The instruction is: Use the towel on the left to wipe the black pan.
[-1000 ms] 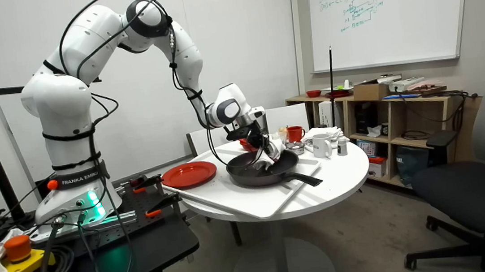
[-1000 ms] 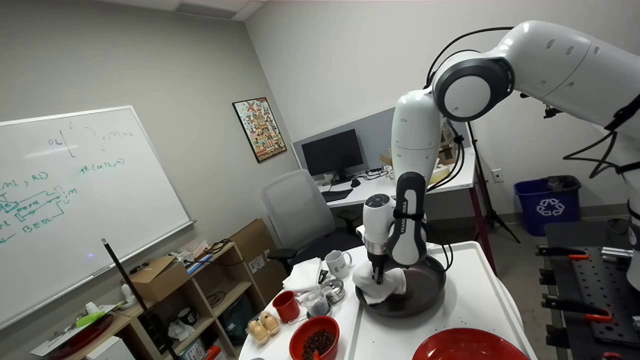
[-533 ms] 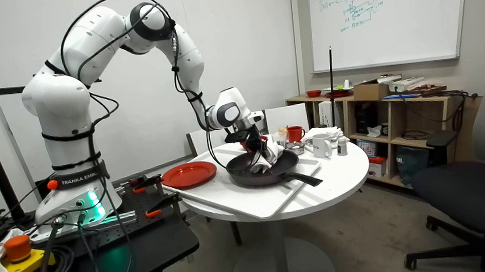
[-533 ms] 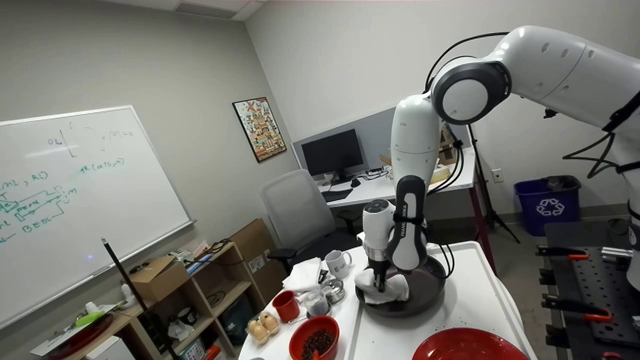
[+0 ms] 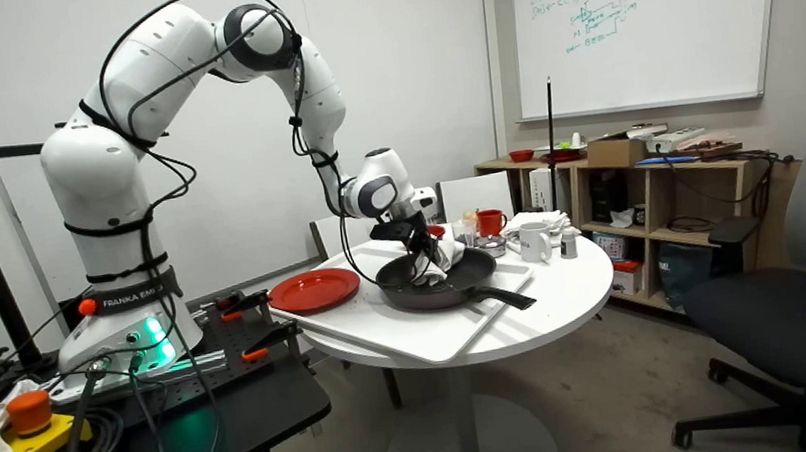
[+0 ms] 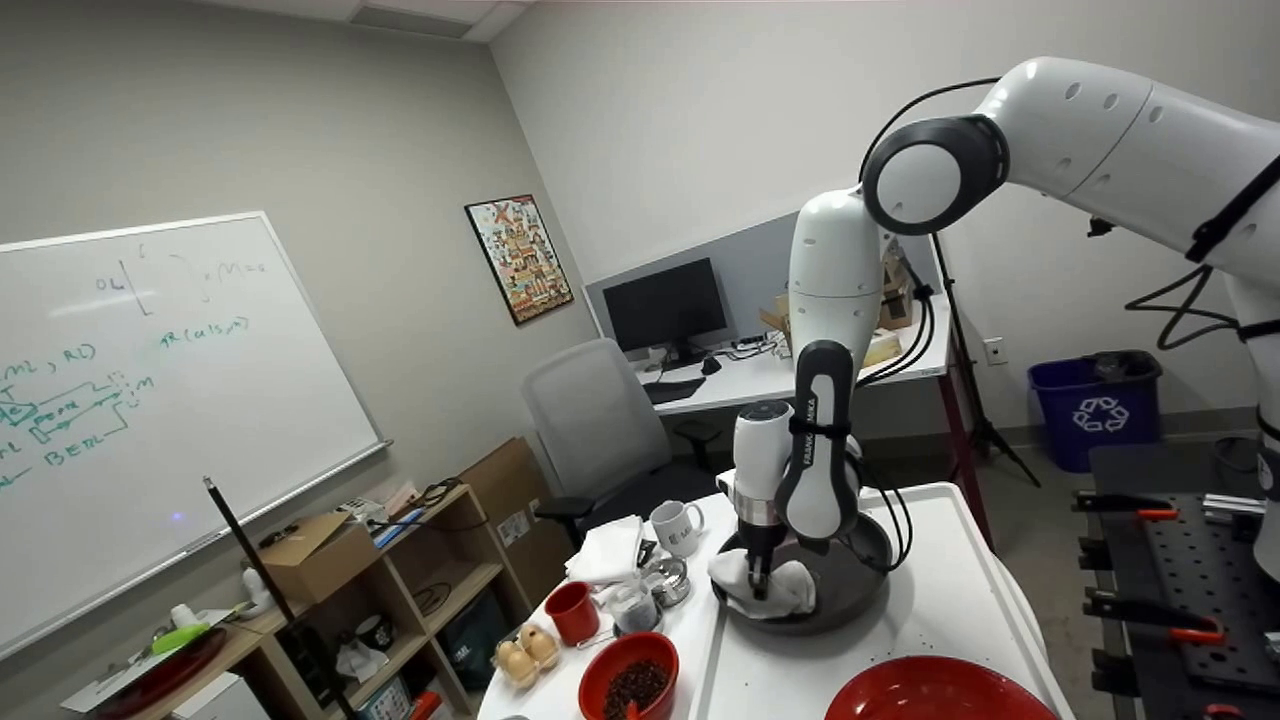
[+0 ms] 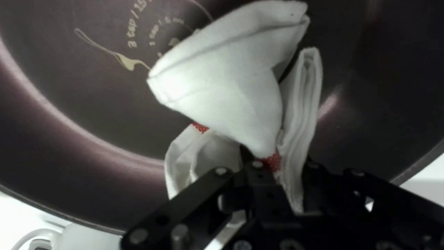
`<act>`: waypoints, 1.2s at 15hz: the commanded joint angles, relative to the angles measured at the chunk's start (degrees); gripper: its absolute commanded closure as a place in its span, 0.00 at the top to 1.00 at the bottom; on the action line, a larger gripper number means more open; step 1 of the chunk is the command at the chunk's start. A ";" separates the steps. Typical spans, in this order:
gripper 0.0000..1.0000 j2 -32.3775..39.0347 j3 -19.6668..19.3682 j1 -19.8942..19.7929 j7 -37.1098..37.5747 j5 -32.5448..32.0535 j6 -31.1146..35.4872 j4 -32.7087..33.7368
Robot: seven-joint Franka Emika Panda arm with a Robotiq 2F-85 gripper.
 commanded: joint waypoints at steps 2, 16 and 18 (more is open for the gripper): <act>0.04 -1.29 11.90 -11.98 -5.26 -2.08 0.12 -2.15; 0.04 0.86 34.14 -35.89 -16.81 -0.33 -7.11 -4.51; 0.04 0.93 34.64 -36.51 -17.23 -0.22 -7.44 -4.63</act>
